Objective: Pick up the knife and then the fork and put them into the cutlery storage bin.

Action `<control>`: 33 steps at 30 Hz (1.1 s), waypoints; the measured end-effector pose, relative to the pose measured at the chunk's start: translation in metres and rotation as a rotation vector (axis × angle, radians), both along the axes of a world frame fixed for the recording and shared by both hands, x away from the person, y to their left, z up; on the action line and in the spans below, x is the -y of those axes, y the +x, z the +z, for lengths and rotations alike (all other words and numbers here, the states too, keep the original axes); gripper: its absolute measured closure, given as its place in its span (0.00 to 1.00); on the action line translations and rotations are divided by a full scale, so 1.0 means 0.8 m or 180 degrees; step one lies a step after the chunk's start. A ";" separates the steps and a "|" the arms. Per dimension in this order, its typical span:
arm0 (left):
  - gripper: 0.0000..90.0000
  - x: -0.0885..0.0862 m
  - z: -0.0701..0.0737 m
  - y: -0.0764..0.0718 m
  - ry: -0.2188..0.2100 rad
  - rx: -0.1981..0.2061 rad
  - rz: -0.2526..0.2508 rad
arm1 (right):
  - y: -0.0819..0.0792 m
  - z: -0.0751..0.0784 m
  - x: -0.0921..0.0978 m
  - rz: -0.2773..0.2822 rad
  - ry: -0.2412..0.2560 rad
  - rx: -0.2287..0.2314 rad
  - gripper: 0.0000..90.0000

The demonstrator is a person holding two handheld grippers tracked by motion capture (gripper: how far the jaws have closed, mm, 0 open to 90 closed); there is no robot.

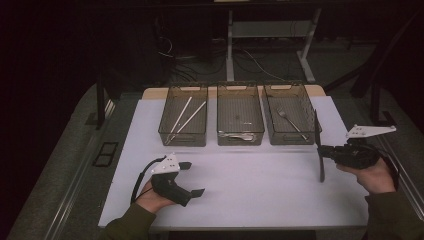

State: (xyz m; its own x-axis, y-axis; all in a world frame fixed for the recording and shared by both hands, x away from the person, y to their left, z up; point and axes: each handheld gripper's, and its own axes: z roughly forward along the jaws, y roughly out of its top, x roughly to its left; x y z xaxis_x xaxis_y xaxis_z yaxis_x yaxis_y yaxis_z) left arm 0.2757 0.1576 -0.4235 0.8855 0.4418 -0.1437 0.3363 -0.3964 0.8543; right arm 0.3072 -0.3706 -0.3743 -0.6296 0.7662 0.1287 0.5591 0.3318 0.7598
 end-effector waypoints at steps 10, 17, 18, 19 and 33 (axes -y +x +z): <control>0.00 -0.001 -0.001 0.000 -0.0015 -0.0009 0.0000 | 0.029 0.031 -0.005 -0.0084 0.0043 0.0119 0.89; 0.00 -0.001 -0.001 0.001 -0.0016 -0.0009 -0.0003 | 0.053 0.064 -0.009 -0.0165 0.0026 0.0245 0.89; 0.00 -0.001 -0.001 0.001 -0.0016 -0.0008 -0.0005 | 0.057 0.069 -0.009 -0.0179 0.0026 0.0253 0.89; 0.00 -0.001 -0.001 0.001 -0.0017 -0.0008 -0.0005 | 0.060 0.072 -0.010 -0.0191 0.0025 0.0250 0.89; 0.00 -0.003 -0.003 0.003 -0.0033 -0.0033 -0.0001 | 0.145 0.104 -0.023 -0.0426 -0.0038 0.0263 0.89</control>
